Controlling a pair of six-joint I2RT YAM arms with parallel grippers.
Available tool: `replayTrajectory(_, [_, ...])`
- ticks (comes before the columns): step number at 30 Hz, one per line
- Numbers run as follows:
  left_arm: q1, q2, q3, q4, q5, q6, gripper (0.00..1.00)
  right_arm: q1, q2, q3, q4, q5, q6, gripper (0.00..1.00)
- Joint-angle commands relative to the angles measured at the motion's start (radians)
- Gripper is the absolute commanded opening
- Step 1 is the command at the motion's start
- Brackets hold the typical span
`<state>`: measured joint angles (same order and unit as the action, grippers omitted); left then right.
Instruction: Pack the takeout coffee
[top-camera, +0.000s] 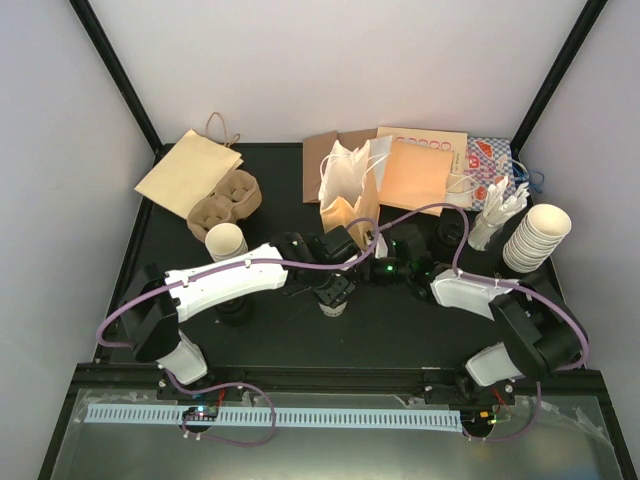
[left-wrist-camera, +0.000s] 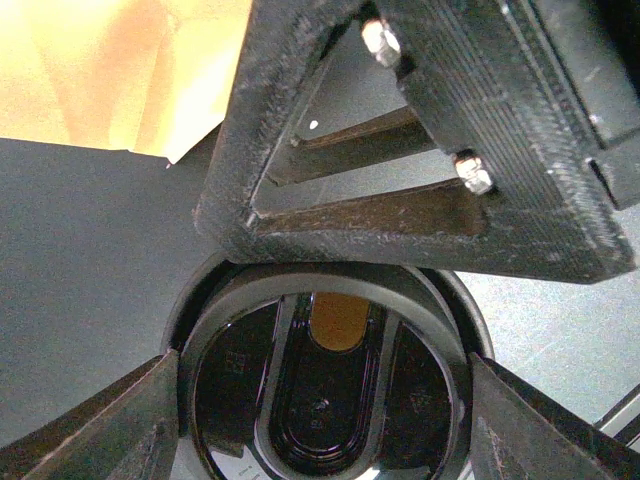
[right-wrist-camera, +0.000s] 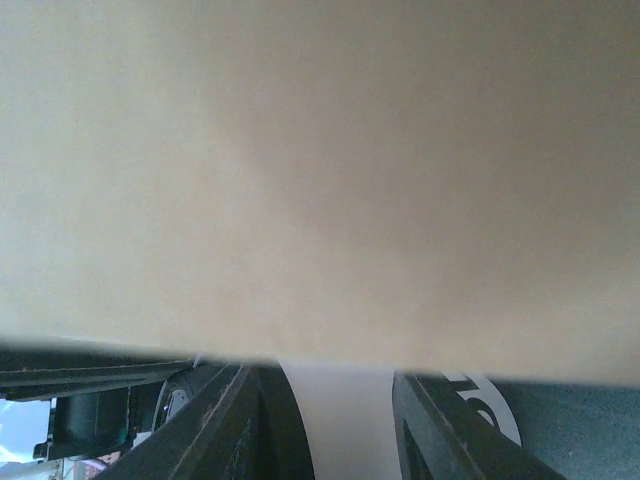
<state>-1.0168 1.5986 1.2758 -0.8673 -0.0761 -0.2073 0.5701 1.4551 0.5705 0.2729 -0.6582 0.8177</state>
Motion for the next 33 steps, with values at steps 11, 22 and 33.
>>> replayTrajectory(11, [-0.021, 0.045, -0.014, -0.033, 0.021, -0.035, 0.54, 0.037, -0.006, -0.163, -0.021, 0.058, 0.005, 0.36])
replayTrajectory(22, [-0.014, 0.044, -0.01, -0.038, -0.001, -0.084, 0.53, 0.038, -0.196, -0.211, -0.178, 0.105, -0.044, 0.37])
replayTrajectory(33, [-0.014, 0.052, 0.002, -0.053, -0.026, -0.18, 0.52, 0.037, -0.301, -0.243, -0.254, 0.091, -0.05, 0.37])
